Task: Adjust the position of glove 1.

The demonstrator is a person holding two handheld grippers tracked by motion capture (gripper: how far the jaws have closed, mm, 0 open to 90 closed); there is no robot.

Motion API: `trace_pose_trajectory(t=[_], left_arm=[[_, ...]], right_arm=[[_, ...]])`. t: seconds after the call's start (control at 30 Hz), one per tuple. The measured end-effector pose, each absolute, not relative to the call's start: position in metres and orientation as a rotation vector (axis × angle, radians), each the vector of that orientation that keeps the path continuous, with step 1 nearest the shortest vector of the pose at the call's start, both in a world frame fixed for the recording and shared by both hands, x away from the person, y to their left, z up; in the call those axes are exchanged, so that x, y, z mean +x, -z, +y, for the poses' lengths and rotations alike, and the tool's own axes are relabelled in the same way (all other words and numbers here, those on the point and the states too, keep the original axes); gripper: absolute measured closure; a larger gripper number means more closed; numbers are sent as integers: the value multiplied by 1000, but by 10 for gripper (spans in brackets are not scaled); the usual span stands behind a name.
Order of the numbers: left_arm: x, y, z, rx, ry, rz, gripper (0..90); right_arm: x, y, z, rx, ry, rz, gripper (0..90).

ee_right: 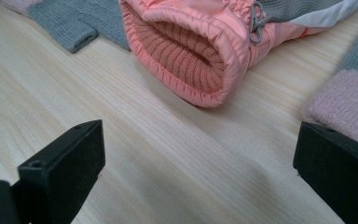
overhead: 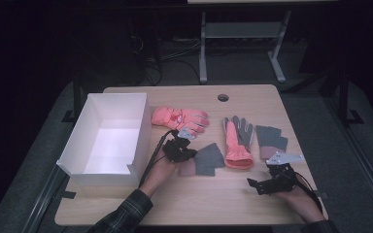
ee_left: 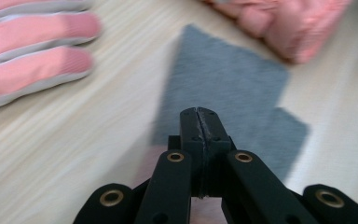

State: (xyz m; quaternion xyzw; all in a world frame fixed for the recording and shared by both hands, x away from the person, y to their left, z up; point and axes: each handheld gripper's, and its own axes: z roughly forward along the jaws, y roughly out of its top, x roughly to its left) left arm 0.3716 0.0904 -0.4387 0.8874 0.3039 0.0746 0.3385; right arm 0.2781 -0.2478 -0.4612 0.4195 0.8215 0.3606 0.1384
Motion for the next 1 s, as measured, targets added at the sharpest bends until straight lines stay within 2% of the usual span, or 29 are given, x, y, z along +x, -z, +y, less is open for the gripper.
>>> trace_pose_trajectory(t=[0.3,0.43,0.73,1.0], left_arm=[[384,447,97,2320,-252,892,896],[386,451,99,2321,-237,922,896],[379,449,102,2350,-182,891,896],[358,447,108,2393,-117,829,896]], right_arm=[[278,462,-247,1219,-1042,2377,19],[278,462,-248,1209,-1043,2378,19],[278,461,-249,1218,-1045,2374,19],[277,461,-249,1220,-1046,2372,18]])
